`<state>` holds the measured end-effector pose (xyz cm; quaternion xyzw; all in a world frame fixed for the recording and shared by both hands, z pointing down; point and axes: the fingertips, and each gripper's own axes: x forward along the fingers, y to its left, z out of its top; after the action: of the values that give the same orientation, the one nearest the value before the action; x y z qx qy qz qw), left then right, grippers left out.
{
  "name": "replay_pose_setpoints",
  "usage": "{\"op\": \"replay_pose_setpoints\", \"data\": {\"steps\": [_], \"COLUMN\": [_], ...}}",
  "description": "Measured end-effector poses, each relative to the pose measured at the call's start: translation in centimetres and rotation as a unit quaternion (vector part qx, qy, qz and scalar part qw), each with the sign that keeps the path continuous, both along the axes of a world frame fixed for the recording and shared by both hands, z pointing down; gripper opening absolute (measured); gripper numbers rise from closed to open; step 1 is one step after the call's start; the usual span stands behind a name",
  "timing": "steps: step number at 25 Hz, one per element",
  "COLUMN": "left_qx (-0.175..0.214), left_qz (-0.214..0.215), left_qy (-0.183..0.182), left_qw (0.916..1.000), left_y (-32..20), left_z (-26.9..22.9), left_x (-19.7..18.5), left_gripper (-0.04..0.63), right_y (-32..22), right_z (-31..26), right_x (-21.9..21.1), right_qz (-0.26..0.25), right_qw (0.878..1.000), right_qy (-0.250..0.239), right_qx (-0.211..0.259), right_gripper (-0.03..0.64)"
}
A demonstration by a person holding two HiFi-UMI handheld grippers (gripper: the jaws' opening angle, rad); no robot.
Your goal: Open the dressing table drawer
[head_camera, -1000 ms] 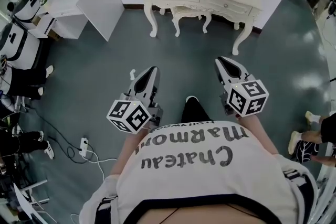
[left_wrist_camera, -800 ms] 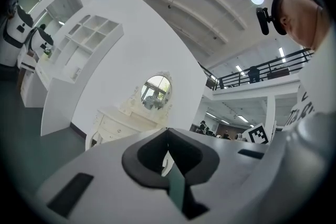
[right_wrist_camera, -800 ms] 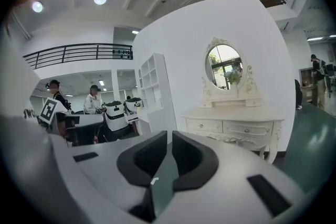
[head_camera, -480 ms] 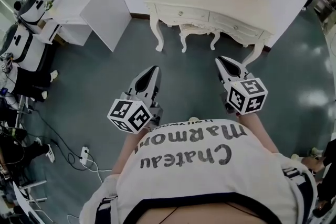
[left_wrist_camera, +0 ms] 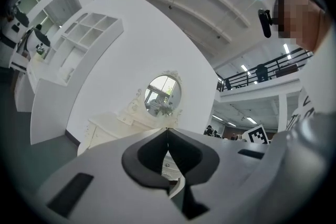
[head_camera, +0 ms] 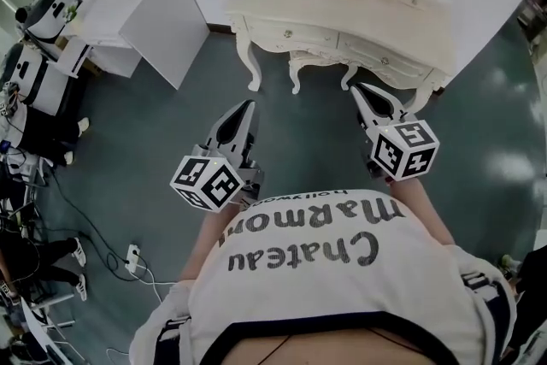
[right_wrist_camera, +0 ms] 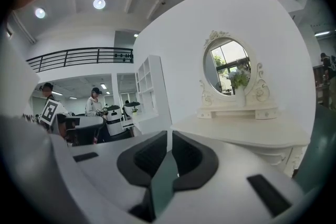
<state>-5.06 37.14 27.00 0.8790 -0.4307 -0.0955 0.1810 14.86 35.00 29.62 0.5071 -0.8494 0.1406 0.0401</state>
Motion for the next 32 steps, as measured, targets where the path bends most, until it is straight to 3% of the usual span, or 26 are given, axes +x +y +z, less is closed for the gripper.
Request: {"op": "replay_pose_setpoints", "data": {"steps": [11,20,25,32], "left_qx": [-0.019,-0.024,-0.027,-0.024], "left_qz": [-0.006,0.048,0.075,0.075], "left_qy": [0.0,-0.015,-0.017,-0.017], "left_qw": [0.9998,0.9985,0.9967,0.9968], "left_y": [-5.9,-16.2,-23.4,-32.1], "left_z": [1.6,1.5,1.3,0.8], "left_x": [0.4,1.9,1.2,-2.0], "left_gripper": [0.023,0.023,0.023,0.023], "right_y": [-5.2,-12.9,-19.7,-28.3], "right_z": [2.7,3.7,3.7,2.4], "right_x": [0.9,1.3,0.0,-3.5], "right_qz": [0.004,0.038,0.055,0.051], "right_qw": [1.0,0.998,0.997,0.997], "right_qy": [-0.005,0.038,-0.009,-0.051], "right_qx": [-0.03,-0.034,-0.052,-0.039], "right_gripper": [0.046,0.046,0.046,0.046]}}
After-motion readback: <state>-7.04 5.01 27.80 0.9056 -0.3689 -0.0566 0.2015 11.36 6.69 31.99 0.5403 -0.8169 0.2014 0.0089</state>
